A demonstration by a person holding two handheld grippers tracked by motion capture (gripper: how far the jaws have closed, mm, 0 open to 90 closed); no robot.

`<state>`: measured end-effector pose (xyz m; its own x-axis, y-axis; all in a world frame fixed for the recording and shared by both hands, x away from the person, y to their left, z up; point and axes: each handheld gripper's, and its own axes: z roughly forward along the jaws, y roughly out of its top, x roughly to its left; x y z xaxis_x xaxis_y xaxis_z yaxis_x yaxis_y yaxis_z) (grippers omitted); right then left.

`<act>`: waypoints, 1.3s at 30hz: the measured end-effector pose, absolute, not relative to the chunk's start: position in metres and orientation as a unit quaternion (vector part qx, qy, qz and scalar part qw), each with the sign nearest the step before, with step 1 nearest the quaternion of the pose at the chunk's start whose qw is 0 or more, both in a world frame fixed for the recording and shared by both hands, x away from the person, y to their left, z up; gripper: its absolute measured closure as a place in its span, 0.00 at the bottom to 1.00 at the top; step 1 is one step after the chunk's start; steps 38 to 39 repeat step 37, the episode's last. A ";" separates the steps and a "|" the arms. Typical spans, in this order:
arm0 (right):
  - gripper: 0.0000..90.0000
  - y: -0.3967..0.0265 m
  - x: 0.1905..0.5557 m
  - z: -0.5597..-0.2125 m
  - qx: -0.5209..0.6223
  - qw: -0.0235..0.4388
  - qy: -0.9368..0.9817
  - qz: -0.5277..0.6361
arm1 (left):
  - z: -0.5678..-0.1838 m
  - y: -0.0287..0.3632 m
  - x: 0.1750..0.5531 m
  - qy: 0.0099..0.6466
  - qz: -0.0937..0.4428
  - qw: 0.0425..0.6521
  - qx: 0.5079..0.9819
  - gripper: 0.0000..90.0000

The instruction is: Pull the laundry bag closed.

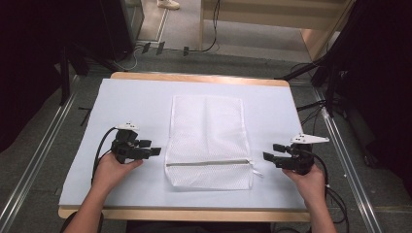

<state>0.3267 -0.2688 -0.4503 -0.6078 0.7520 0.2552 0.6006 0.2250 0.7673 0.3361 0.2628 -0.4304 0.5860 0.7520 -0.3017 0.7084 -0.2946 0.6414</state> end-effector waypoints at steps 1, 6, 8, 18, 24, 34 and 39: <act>0.39 -0.272 0.327 -0.450 0.438 0.092 0.775 0.445 | -0.430 0.264 0.336 0.453 0.032 0.383 0.804 0.43; 0.36 -0.283 0.326 -0.453 0.457 0.112 0.764 0.441 | -0.431 0.269 0.337 0.457 0.036 0.386 0.800 0.41; 0.35 -0.283 0.326 -0.454 0.463 0.113 0.761 0.441 | -0.431 0.271 0.338 0.459 0.038 0.385 0.800 0.40; 0.34 -0.280 0.326 -0.458 0.463 0.108 0.766 0.433 | -0.434 0.273 0.342 0.466 0.037 0.380 0.798 0.40; 0.34 -0.278 0.326 -0.459 0.462 0.105 0.768 0.430 | -0.435 0.274 0.342 0.468 0.037 0.378 0.798 0.40; 0.34 -0.278 0.327 -0.460 0.464 0.104 0.769 0.427 | -0.436 0.274 0.342 0.471 0.035 0.375 0.798 0.40; 0.33 -0.278 0.327 -0.461 0.465 0.104 0.769 0.427 | -0.436 0.275 0.343 0.472 0.033 0.374 0.798 0.40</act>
